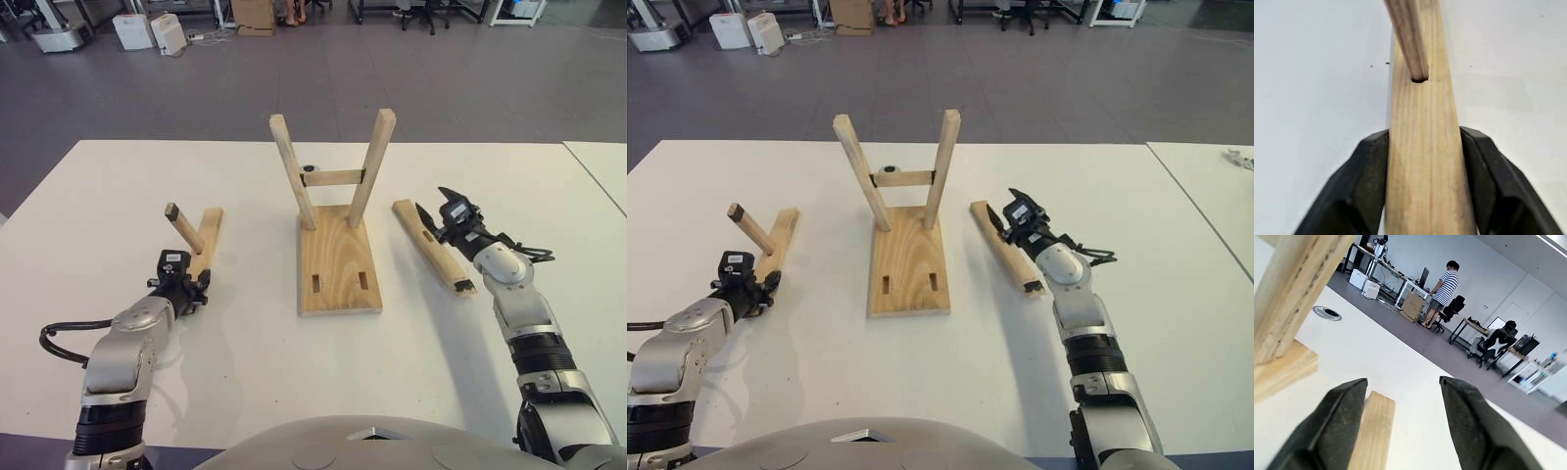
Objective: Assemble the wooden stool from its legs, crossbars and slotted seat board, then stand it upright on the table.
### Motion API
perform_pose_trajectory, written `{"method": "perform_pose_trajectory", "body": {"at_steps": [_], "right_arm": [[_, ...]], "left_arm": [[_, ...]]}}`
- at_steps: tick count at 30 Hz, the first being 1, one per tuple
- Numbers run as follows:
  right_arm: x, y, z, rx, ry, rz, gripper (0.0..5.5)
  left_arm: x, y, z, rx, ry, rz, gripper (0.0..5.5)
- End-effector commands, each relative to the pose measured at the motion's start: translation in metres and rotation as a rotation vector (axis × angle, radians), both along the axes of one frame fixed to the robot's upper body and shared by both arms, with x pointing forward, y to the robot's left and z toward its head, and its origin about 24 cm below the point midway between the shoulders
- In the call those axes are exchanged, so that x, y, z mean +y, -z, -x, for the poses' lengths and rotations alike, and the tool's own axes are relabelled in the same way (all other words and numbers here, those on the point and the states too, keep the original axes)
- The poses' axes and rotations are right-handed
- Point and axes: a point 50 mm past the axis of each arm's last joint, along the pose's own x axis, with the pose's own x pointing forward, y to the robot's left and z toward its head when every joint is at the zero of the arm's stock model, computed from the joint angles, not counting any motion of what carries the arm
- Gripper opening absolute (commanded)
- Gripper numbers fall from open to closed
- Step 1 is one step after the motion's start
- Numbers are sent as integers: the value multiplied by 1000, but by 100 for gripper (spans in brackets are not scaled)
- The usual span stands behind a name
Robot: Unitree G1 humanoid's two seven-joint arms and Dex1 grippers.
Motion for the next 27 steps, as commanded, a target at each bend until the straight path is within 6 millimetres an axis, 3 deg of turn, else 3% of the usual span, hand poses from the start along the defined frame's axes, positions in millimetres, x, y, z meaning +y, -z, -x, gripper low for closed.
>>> {"method": "perform_pose_trajectory", "body": {"at_steps": [1,3,5,7,9,13,17,22,27], "right_arm": [[14,-90,-16,-128,-168,-502,275],[39,-142,-14,-175,-372,-695,307],[66,-179,-13,-177,-527,-806,345],[93,-204,-14,-122,-638,-893,370],[114,-215,-16,-44,-711,-975,370],[127,-218,-21,102,-734,-1136,370],[124,-209,-22,168,-693,-1185,370],[106,-200,-16,221,-640,-1245,276],[88,-171,-6,295,-550,-1272,184]], "left_arm": [[10,-85,-27,-465,47,60,203],[-3,-132,-36,-661,165,95,203],[-26,-162,-41,-754,309,94,203],[-56,-183,-44,-814,476,106,203],[-86,-197,-44,-853,630,129,203],[-122,-197,-42,-838,812,154,203],[-130,-188,-40,-796,871,139,203],[-133,-177,-36,-748,929,129,203],[-139,-157,-28,-670,990,198,203]]}}
